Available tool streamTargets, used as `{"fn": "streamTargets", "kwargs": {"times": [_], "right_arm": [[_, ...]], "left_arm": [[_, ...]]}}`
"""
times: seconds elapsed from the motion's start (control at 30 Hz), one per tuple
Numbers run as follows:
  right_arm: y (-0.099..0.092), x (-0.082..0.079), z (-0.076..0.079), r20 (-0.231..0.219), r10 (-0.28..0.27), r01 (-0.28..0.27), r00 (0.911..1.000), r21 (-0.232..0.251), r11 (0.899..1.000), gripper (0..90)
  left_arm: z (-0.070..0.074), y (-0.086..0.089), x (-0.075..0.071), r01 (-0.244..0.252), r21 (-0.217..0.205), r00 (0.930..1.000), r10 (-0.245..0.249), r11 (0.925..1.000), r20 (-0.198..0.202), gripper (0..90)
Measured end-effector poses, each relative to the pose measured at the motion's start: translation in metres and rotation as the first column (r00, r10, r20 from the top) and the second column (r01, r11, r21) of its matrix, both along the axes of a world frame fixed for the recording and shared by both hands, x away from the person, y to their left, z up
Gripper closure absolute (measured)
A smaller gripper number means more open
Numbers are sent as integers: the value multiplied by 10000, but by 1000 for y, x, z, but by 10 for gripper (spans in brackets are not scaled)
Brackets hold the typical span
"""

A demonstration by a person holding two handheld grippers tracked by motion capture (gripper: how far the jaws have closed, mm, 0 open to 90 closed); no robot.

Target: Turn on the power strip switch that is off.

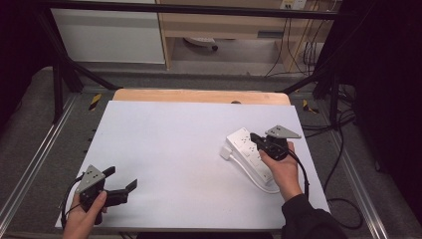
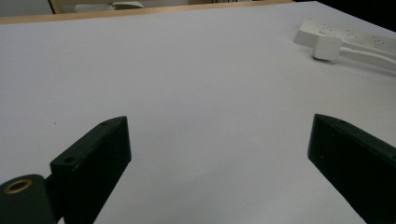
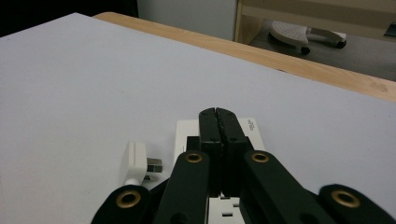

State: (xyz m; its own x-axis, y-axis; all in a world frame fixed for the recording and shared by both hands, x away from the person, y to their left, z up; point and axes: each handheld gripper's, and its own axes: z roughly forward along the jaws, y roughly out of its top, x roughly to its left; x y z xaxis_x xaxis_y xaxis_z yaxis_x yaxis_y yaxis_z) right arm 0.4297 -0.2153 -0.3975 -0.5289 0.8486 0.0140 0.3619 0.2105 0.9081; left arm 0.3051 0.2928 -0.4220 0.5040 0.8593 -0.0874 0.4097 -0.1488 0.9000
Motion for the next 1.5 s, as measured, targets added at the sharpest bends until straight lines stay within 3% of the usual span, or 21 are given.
{"fn": "streamTargets", "kwargs": {"times": [0.97,1.5], "right_arm": [[1,2,-20,-1098,12,-36,9940,-213,9998,900],[1,0,-32,-1379,126,-177,9904,-361,9992,900]], "left_arm": [[0,0,0,4,4,10000,-4,10000,2,59],[0,0,0,30,35,10000,-30,10000,-1,59]]}}
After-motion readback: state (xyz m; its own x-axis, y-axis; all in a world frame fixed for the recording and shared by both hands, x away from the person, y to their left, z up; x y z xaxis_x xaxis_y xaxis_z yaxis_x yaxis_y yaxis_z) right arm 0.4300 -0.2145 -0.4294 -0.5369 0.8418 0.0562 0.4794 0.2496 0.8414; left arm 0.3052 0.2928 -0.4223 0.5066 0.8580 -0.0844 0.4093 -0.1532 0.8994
